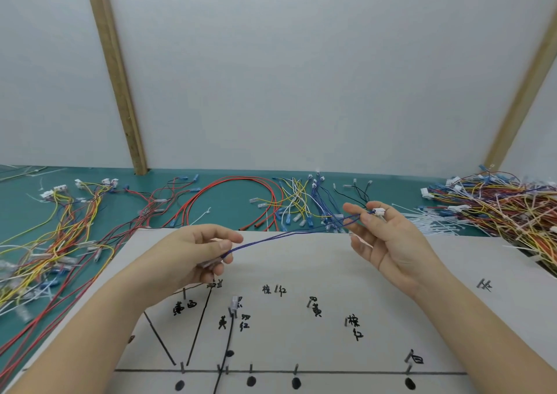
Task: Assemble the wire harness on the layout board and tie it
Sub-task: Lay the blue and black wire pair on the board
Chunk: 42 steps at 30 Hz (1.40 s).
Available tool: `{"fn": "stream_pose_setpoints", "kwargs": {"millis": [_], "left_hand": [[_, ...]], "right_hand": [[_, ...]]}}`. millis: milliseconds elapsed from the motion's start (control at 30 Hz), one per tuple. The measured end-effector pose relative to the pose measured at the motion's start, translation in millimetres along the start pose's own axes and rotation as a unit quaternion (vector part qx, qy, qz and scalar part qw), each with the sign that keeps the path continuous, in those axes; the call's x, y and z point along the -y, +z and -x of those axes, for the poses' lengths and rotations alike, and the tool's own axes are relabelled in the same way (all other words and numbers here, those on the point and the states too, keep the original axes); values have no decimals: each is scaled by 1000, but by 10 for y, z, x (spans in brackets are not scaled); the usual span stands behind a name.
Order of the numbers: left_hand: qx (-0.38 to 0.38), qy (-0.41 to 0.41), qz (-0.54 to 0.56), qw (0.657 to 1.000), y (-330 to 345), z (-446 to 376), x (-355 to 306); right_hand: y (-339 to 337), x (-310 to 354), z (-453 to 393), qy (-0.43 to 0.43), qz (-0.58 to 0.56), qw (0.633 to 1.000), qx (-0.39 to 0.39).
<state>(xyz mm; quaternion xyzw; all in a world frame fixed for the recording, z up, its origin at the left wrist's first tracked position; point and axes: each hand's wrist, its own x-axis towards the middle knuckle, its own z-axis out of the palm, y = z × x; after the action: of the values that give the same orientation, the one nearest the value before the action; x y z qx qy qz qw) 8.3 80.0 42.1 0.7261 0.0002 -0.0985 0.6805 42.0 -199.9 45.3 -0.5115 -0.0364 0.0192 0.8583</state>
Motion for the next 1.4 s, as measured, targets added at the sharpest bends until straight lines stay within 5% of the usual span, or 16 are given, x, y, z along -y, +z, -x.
{"fn": "stream_pose_setpoints", "kwargs": {"millis": [400,733,1067,1400], "left_hand": [[11,0,217,976,25,24,-54],[-71,-28,127,989,6,-36,15],[-97,95,-26,990,20,-79,67],[-176,106,-86,975,42,-121,78]], "right_hand": [[-35,-29,-20,-12,2,1000,24],[-35,-8,-22,-31,-54,998,25],[-38,-8,-17,-31,-28,999,1],[-20,-25,-4,-52,-14,998,-13]]}}
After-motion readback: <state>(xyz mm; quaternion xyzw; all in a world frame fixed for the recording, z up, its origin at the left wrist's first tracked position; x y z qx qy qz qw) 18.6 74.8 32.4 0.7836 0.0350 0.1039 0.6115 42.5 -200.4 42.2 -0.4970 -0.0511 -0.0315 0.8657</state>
